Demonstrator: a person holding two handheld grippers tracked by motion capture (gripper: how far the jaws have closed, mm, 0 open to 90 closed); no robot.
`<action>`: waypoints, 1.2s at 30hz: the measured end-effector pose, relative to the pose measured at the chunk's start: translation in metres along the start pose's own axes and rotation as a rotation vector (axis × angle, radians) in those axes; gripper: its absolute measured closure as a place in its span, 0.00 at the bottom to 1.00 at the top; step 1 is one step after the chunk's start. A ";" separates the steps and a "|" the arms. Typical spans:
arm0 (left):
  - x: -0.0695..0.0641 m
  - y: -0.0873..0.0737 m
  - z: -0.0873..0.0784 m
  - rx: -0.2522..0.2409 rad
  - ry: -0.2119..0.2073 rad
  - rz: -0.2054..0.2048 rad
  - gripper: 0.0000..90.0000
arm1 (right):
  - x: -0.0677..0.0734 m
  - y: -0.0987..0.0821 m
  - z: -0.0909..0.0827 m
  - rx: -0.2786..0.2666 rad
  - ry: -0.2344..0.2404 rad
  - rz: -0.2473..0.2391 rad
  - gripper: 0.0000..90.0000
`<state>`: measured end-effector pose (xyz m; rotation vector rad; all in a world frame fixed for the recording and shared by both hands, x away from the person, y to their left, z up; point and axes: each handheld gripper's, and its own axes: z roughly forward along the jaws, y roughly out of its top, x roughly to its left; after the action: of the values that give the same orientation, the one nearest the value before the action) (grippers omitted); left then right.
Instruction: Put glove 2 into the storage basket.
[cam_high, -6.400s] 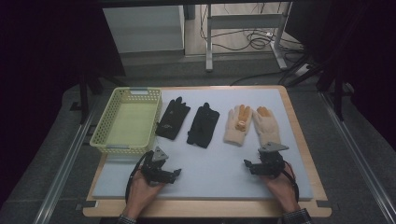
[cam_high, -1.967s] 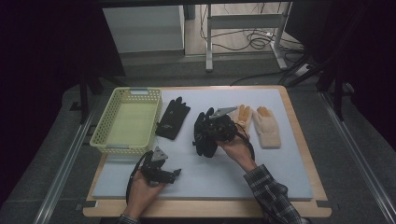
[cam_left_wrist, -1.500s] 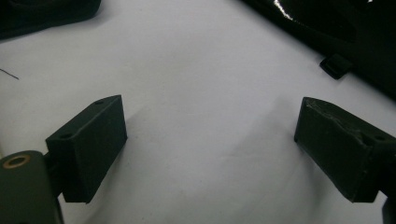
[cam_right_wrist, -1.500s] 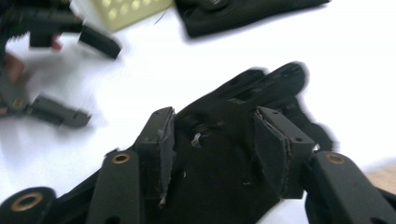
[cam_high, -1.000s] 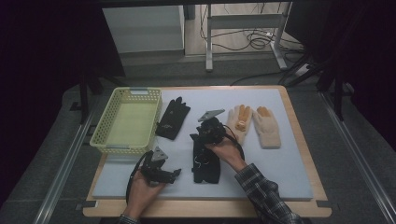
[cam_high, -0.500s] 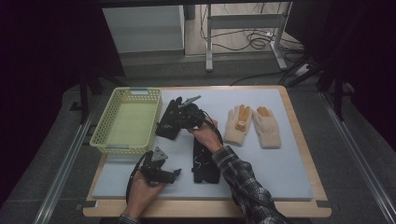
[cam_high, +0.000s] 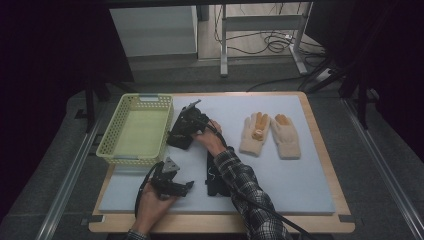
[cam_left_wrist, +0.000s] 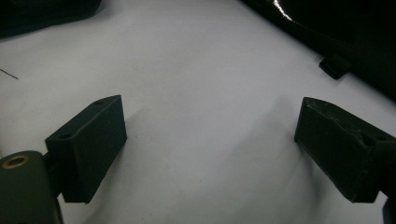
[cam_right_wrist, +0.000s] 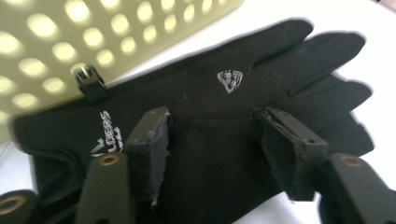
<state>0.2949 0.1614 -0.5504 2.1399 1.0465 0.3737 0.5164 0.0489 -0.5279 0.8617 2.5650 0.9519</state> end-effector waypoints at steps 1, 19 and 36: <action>0.000 0.000 0.000 0.000 0.000 0.000 0.10 | -0.001 -0.001 0.001 -0.005 0.009 0.013 0.50; 0.000 0.000 0.000 0.000 0.000 0.001 0.10 | -0.003 -0.001 -0.035 -0.035 0.040 -0.020 0.97; 0.001 0.000 -0.001 0.009 0.001 0.013 0.10 | 0.018 -0.030 -0.141 -0.126 0.110 -0.071 0.96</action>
<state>0.2951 0.1623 -0.5500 2.1552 1.0371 0.3768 0.4276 -0.0286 -0.4437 0.6981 2.5739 1.1550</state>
